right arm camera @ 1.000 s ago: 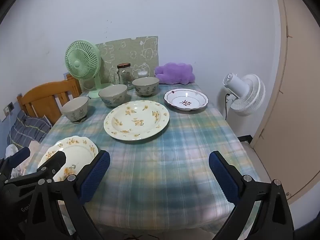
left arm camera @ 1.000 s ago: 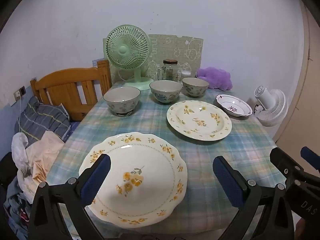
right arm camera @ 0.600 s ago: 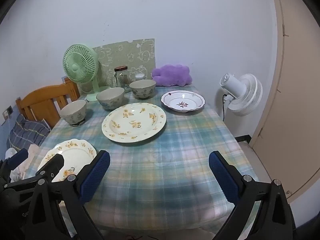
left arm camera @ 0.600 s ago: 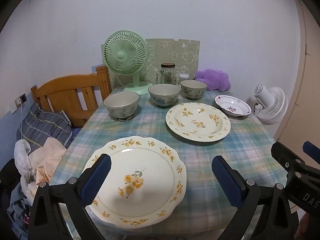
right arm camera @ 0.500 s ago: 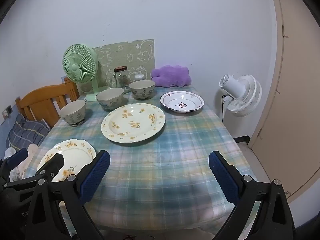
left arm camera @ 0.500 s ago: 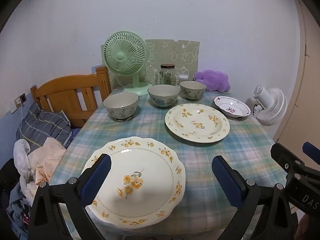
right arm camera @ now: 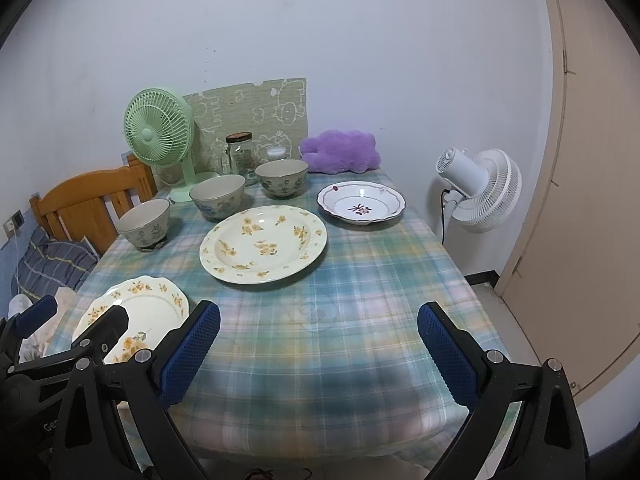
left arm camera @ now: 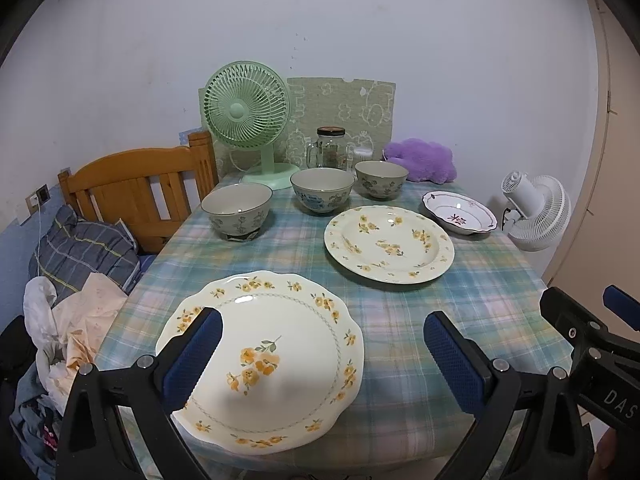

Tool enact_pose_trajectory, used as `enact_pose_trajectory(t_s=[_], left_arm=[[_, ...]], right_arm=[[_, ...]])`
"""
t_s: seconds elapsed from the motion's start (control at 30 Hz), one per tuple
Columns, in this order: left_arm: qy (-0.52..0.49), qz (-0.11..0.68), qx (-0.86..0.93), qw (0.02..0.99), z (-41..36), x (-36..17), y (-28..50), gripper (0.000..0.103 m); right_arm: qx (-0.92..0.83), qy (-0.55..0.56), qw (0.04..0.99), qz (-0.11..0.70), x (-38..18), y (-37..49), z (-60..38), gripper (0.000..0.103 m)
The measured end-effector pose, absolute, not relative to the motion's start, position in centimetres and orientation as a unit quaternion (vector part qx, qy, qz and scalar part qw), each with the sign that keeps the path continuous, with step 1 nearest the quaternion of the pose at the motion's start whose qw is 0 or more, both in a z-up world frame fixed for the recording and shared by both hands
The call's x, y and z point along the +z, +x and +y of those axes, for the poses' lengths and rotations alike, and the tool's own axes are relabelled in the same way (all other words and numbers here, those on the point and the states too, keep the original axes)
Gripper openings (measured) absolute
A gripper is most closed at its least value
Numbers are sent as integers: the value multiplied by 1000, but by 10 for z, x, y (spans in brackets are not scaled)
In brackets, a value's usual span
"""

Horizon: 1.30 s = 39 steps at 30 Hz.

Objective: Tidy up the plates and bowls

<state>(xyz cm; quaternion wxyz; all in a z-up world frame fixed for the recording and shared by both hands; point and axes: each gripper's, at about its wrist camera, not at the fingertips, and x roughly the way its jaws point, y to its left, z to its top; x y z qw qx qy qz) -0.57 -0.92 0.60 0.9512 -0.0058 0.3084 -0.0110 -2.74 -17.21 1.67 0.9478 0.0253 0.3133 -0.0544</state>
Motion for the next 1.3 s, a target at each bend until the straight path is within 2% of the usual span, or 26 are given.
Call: enact_pose_trajectory(t_s=[1.3], left_arm=[[-2,303,-12,953,-14,6,1,99]], right_arm=[[-58,21,948,311,14,-18,-174,100]])
